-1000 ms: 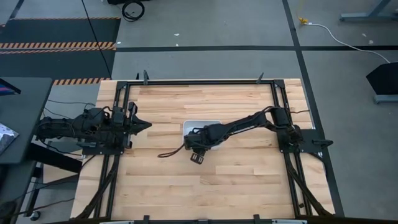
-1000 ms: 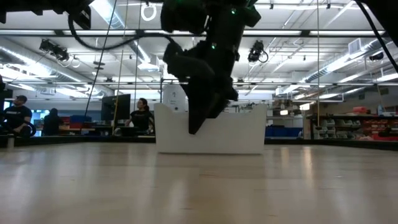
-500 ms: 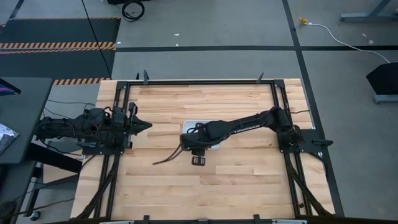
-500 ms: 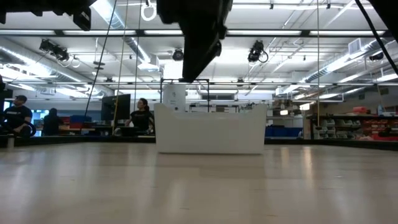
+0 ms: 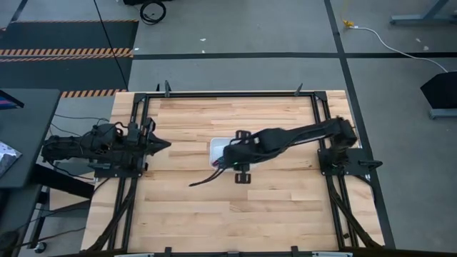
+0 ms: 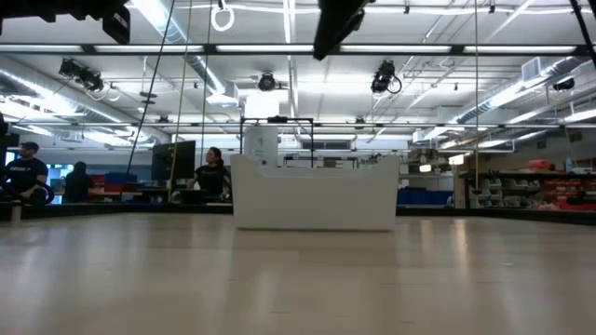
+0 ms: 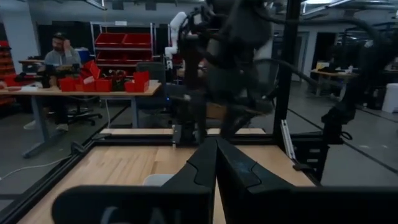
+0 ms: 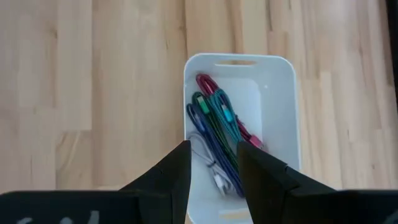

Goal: Pick and place USB-C Cables
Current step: Return to Home Position

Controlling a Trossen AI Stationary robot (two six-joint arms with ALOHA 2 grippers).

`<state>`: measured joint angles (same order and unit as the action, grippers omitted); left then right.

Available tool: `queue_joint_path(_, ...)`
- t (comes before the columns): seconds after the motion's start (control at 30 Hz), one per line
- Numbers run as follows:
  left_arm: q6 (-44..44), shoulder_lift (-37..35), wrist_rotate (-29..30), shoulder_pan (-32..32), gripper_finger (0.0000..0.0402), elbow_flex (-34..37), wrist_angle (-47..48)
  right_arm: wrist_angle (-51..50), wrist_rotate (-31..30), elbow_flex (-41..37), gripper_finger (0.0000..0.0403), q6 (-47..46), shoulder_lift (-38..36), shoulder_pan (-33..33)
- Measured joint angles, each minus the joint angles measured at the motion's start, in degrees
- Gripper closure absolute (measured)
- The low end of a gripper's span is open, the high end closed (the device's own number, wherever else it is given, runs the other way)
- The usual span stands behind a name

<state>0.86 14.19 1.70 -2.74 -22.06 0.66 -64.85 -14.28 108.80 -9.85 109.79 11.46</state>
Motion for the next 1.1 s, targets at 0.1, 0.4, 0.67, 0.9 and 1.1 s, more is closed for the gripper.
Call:
queue_joint_path(0.1,0.0,0.0,-0.5,0.0,0.0386,0.0,0.1,3.8,0.6,-6.7,0.0267,0.8,-6.0,-0.8)
queue_joint_path(0.4,-1.2,0.0,-0.5,0.0,0.0386,0.0,0.8,26.7,7.4,-39.8,0.0267,1.4,-30.2,-5.1)
queue_joint_path(0.67,-1.3,-0.1,-0.5,0.0,0.0386,0.0,1.8,48.5,9.1,-65.3,0.0267,-2.2,-52.8,-6.0)
queue_joint_path(0.9,-1.9,-4.7,-0.5,0.0,0.0386,0.1,3.2,59.2,9.4,-79.5,0.0267,-3.2,-67.4,-5.3)
queue_joint_path(1.1,0.4,-11.3,-0.6,0.0,0.0386,1.0,9.9,67.1,9.3,-89.3,0.0267,-3.8,-74.7,-5.3)
